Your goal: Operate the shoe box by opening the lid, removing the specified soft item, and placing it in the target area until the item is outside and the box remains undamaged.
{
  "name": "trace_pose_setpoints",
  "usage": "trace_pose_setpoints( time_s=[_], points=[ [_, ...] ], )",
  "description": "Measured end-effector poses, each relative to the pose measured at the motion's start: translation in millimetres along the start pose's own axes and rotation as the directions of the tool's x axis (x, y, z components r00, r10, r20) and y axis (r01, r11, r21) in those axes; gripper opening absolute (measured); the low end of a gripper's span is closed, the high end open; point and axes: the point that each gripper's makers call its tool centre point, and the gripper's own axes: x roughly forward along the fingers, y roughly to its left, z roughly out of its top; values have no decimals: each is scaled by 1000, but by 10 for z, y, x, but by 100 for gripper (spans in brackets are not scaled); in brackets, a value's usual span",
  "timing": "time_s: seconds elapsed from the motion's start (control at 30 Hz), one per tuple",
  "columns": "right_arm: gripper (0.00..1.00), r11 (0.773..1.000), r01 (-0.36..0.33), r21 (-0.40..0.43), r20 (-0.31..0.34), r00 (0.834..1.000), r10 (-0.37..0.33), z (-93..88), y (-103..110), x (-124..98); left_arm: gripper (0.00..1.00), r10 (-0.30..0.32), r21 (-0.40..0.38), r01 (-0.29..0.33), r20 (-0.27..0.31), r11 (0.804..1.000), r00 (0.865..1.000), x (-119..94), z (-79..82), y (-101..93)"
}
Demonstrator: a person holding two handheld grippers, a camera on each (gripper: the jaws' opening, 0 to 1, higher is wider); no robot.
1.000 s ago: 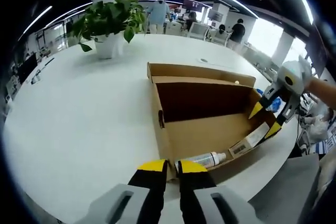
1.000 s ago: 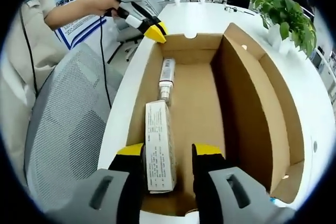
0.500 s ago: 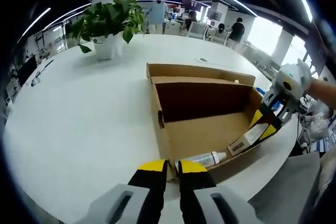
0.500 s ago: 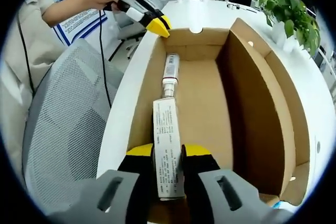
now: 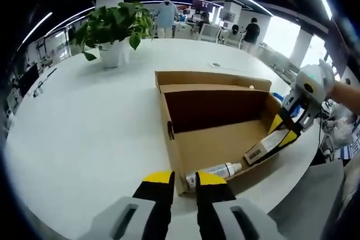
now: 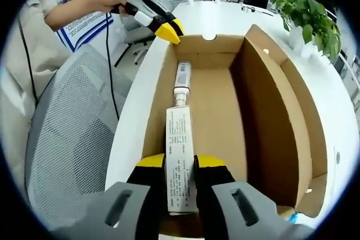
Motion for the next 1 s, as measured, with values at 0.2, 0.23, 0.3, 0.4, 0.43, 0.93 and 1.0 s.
trace_pose_setpoints(
  time_s=[0.2, 0.23, 0.3, 0.4, 0.43, 0.93, 1.0],
  points=[
    [17, 1000, 23, -6, 18, 1000, -23, 64, -21, -96, 20, 1, 9, -1, 20, 1000, 1000, -28, 46, -4],
    [16, 1000, 28, -6, 24, 999, -28, 80, -25, -116, 20, -1, 14, 1, 24, 1000, 1000, -39, 56, -9],
    [16, 999, 34, -4, 32, 999, -34, 104, -26, -159, 21, -4, 20, 3, 31, 1000, 1000, -54, 74, -16],
    [16, 999, 49, 0, 39, 998, -49, 120, -44, -217, 23, -13, 37, 12, 40, 999, 999, -73, 98, -43],
    [16, 998, 55, 0, 42, 998, -55, 128, -51, -241, 24, -18, 47, 16, 44, 999, 999, -77, 105, -55],
    [16, 996, 93, -4, 136, 986, -92, 401, -20, -699, 34, -108, 111, 97, 96, 989, 990, -206, 302, -204],
    [16, 995, 98, -15, 139, 986, -95, 419, 4, -748, 35, -114, 129, 100, 103, 987, 988, -221, 340, -221]
  ],
)
